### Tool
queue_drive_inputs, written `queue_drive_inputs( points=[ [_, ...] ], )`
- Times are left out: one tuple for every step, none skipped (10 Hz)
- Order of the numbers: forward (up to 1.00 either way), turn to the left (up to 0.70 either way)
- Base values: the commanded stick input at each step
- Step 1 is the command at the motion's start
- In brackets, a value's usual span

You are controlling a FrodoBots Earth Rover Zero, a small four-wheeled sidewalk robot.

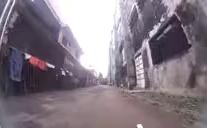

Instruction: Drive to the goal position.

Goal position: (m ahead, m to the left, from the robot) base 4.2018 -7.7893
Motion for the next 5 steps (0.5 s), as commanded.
queue_drive_inputs(
  points=[
    [1.0, 0.0],
    [1.0, 0.0],
    [1.0, 0.0],
    [1.0, 0.0],
    [1.0, 0.0]
  ],
)
